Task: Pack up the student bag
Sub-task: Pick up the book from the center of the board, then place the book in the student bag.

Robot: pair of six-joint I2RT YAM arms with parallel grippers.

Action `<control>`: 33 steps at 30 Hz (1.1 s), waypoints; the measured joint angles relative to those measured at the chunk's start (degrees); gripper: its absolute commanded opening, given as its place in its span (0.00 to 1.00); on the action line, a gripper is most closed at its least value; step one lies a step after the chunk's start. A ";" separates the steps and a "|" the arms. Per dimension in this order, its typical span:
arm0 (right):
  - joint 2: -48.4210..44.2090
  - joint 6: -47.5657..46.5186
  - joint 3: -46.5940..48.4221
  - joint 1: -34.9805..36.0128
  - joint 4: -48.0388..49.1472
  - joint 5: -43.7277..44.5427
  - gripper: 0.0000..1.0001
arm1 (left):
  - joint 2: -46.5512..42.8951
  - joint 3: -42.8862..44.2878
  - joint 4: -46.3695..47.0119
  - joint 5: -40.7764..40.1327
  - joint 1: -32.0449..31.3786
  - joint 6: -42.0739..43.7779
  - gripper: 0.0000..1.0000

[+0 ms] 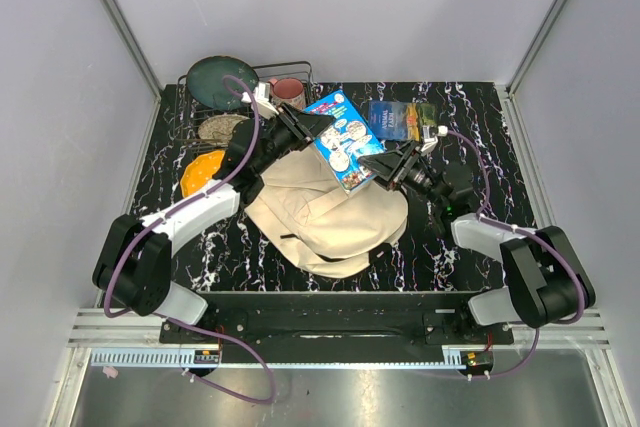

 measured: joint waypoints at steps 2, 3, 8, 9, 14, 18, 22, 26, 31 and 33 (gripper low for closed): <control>0.68 0.72 0.02 0.28 1.27 0.00 0.69 | 0.00 0.00 0.00 -0.13 0.00 0.00 0.00; 1.05 1.07 0.09 0.61 1.90 0.07 0.69 | 0.00 0.00 0.00 -0.28 0.00 0.00 0.00; 1.70 2.05 0.33 2.45 3.43 0.59 0.48 | 0.00 0.00 0.24 -0.83 0.00 -0.24 0.00; 1.73 2.14 0.33 2.64 3.63 0.79 0.30 | 0.00 0.00 0.28 -0.83 0.00 -0.39 0.00; 1.77 3.48 0.33 2.82 4.39 2.05 0.00 | 0.07 0.13 1.22 -0.66 0.07 -0.98 0.34; 0.37 2.21 0.33 2.84 2.47 3.04 0.00 | 0.63 2.64 -1.66 1.11 0.04 2.08 0.99; -8.31 -3.85 0.66 3.37 -12.44 8.09 0.00 | 0.46 7.63 -9.73 3.37 -0.39 10.05 0.99; -22.03 -11.47 4.44 4.02 -37.27 20.00 0.00 | -1.20 9.62 -18.05 6.95 -0.79 24.06 0.99; -33.94 -16.44 8.41 3.02 -64.43 43.67 0.00 | -5.31 9.11 -28.61 9.57 -4.02 39.76 0.99; -36.11 -17.46 8.79 2.75 -72.98 50.42 0.00 | -7.26 6.84 -30.67 8.63 -8.02 45.13 0.99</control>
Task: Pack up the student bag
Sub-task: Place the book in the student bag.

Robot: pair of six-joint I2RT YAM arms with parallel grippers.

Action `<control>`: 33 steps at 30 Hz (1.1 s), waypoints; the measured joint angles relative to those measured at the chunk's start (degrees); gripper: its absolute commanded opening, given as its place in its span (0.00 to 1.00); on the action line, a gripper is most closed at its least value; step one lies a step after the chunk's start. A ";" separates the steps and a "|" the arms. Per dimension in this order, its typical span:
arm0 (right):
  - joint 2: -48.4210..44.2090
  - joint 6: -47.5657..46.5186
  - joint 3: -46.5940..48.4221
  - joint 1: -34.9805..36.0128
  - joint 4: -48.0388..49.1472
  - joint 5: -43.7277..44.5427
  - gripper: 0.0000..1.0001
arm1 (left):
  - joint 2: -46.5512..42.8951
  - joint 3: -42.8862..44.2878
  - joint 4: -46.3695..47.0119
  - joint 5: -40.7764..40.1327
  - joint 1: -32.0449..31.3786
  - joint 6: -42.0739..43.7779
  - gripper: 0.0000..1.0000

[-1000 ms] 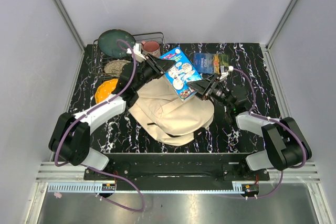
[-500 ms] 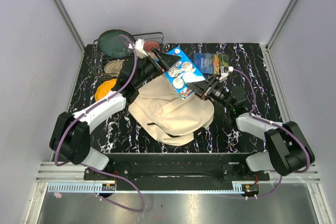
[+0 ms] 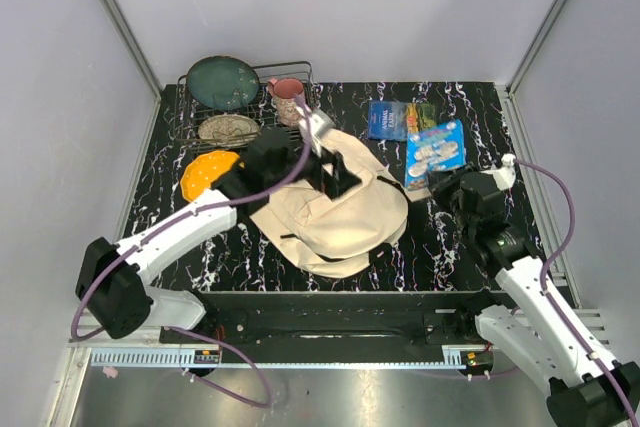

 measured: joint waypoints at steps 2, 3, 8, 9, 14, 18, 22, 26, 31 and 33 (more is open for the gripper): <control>-0.87 -0.68 0.22 -0.07 -7.04 4.66 0.00 | -0.52 -1.14 -2.86 -0.66 -5.42 4.59 0.99; -1.01 -1.05 0.33 -0.07 -10.56 6.51 0.00 | -0.07 -1.20 -4.66 -1.09 -8.52 6.75 0.99; -1.60 -1.95 1.38 -0.04 -20.72 12.17 0.00 | 5.31 0.24 -10.84 -2.71 -18.51 13.68 0.99; -2.01 -2.10 1.62 -0.04 -21.51 12.81 0.00 | 6.86 1.03 -12.24 -3.26 -19.63 14.82 0.99; -6.43 -2.38 3.52 -0.04 -24.30 15.45 0.01 | 14.25 6.08 -18.45 -5.66 -22.77 18.67 0.99; -9.11 -2.40 4.20 -0.04 -24.87 16.63 0.02 | 19.17 10.62 -22.82 -6.71 -23.32 19.19 0.99; -10.58 -2.32 4.20 -0.04 -26.80 17.22 0.02 | 23.52 14.29 -24.90 -8.33 -23.54 18.71 0.99; -11.34 -2.03 4.20 -0.04 -28.06 17.14 0.03 | 24.92 14.45 -26.45 -10.45 -23.67 17.99 0.97; -11.89 -1.64 4.20 -0.04 -28.33 17.09 0.05 | 27.19 16.28 -28.09 -13.20 -23.85 17.40 0.80; -11.87 -1.60 4.20 -0.04 -28.33 17.09 0.05 | 28.17 17.33 -28.28 -14.14 -23.85 17.29 0.69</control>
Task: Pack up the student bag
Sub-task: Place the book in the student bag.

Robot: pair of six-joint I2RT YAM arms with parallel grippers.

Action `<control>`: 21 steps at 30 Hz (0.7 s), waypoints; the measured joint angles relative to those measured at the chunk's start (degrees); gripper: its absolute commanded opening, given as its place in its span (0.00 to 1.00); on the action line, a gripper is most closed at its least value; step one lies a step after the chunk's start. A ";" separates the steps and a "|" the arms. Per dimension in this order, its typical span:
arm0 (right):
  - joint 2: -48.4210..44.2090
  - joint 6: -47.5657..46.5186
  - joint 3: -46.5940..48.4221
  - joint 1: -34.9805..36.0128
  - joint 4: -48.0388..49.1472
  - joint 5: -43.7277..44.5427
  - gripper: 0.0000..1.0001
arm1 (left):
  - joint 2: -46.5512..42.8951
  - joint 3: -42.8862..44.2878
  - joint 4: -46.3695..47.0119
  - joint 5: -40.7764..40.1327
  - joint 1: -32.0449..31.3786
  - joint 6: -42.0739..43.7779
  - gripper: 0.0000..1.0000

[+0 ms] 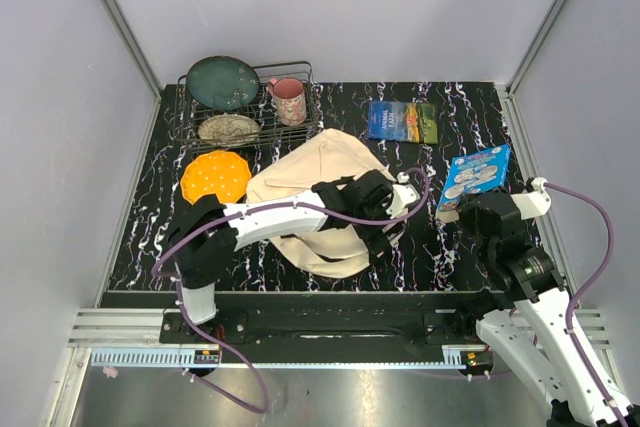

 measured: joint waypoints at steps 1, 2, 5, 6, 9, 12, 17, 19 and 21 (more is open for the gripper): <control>0.04 0.00 0.00 0.00 -0.02 -0.02 0.05 | 0.52 0.52 -0.13 -0.39 0.00 -0.26 0.64; 0.09 0.02 0.00 0.00 -0.02 -0.04 0.06 | 0.96 0.94 -0.20 -0.68 0.00 -0.46 0.48; 0.22 0.02 0.00 0.00 -0.04 -0.04 0.06 | 2.43 2.43 -1.27 -1.31 0.00 -0.66 0.32; 0.26 0.02 0.00 0.00 -0.04 -0.07 0.07 | 2.73 2.58 -1.42 -1.46 -0.02 -0.68 0.29; 0.28 0.04 0.00 0.00 -0.04 -0.07 0.07 | 2.91 2.60 -1.84 -2.16 -0.28 -0.83 0.09; 0.35 0.20 0.00 0.00 -0.04 -0.13 0.07 | 2.91 2.64 -2.08 -3.06 -0.26 -0.79 0.04; 0.48 0.22 -0.02 0.00 -0.04 -0.28 0.07 | 2.67 2.67 -2.25 -4.13 -0.24 -0.85 0.00; 0.46 0.22 -0.04 0.00 -0.04 -0.68 0.08 | 2.23 2.67 -2.45 -4.59 -0.33 -0.83 0.00; 0.39 0.24 -0.13 0.00 -0.04 -1.31 0.08 | 1.38 2.69 -2.73 -4.94 -0.33 -0.68 0.03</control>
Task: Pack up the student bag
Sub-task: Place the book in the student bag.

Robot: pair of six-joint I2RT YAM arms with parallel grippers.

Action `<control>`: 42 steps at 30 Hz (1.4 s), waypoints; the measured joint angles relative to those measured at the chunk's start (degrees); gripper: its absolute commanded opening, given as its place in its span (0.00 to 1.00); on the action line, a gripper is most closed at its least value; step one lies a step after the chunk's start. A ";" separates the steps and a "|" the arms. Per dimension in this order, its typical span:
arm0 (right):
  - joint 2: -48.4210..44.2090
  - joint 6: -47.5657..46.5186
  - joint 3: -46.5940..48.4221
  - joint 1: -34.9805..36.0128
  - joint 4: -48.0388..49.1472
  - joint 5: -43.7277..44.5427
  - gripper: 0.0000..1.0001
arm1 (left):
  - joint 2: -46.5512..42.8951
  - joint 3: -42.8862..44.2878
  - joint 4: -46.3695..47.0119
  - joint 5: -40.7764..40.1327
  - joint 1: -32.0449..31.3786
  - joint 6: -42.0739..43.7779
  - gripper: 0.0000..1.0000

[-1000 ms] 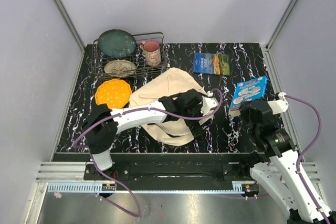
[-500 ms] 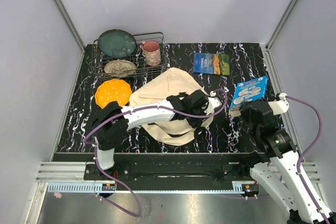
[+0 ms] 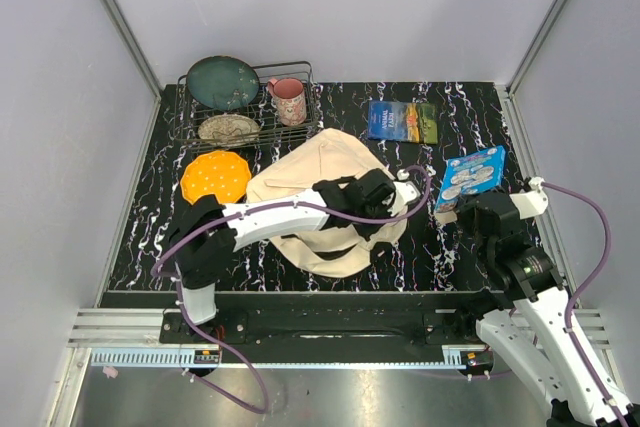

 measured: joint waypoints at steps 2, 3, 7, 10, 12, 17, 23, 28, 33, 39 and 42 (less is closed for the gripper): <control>-0.28 0.09 -0.42 0.00 0.04 -0.44 0.08 | -1.09 0.11 -0.35 -0.31 0.00 0.22 0.07; -0.50 0.17 -0.81 0.00 0.04 -0.50 0.08 | -1.60 0.44 -0.76 -0.46 0.02 0.31 0.08; -0.74 0.44 -1.92 0.00 -0.11 -1.57 0.08 | -3.19 1.79 -2.10 -0.57 0.52 0.46 0.10; -0.66 0.59 -2.29 0.00 -0.13 -1.90 0.09 | -3.78 1.92 -2.45 -0.15 0.90 0.44 0.16; -0.63 0.59 -2.29 0.00 -0.15 -1.90 0.09 | -3.82 1.92 -2.47 0.35 1.07 0.39 0.20; -0.63 0.59 -2.29 0.00 -0.13 -1.92 0.10 | -3.89 1.92 -2.40 2.12 1.55 0.24 0.03; -0.63 0.59 -2.29 0.00 -0.15 -1.92 0.10 | -3.89 1.92 -2.36 3.89 2.29 0.22 0.00; -0.52 -0.13 -2.29 0.00 -0.15 -3.72 0.09 | -4.59 1.86 -2.16 3.74 3.13 0.20 0.00; 0.02 -2.05 -2.16 0.00 -0.13 -9.07 0.07 | -7.45 1.86 -1.25 3.82 7.89 -1.22 0.00; -2.62 -6.56 -1.44 0.00 -1.29 -18.64 0.04 | -12.68 1.95 -0.37 3.89 16.70 -2.69 0.00; -5.81 -8.26 -0.79 -0.02 -2.29 -24.98 0.04 | -13.99 2.69 -0.39 3.85 18.43 -3.04 0.00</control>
